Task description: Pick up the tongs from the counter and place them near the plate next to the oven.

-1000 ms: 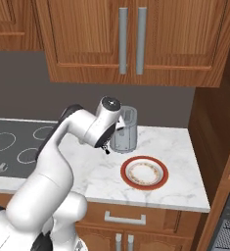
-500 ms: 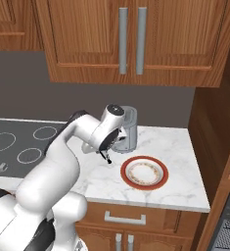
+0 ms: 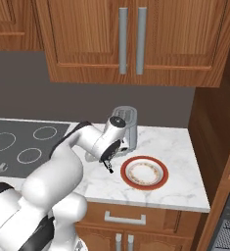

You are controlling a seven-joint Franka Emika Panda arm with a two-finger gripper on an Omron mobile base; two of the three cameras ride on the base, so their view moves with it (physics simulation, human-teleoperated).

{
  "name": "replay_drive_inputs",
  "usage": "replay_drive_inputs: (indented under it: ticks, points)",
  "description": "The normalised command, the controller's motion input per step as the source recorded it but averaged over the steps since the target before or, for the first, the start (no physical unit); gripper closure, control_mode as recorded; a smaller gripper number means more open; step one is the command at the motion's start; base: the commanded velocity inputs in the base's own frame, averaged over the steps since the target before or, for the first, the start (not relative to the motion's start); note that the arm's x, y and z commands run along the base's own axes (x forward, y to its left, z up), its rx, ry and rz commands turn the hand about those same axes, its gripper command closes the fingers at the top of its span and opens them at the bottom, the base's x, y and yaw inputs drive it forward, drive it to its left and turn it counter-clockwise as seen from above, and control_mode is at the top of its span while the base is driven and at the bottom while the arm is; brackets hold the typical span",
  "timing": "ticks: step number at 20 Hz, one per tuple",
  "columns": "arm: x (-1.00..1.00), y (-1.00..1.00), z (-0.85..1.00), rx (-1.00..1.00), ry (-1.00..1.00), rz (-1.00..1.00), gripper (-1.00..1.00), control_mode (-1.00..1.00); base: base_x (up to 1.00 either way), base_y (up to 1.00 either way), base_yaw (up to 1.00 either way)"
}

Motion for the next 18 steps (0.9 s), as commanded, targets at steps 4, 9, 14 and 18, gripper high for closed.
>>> replay_drive_inputs:
  ticks: [4,9,14,18]
  points:
    - [0.00,-0.01,-0.43,0.00,0.04,-0.07,1.00,-1.00,0.00,0.00,0.00]
    - [0.00,-0.01,-0.45,0.00,0.06,-0.07,1.00,-1.00,0.00,0.00,0.00]
    - [0.00,-0.09,-0.48,0.00,0.05,-0.07,1.00,-1.00,0.00,0.00,0.00]
    - [0.00,-0.22,-0.42,0.00,0.01,-0.05,1.00,-1.00,0.00,0.00,0.00]
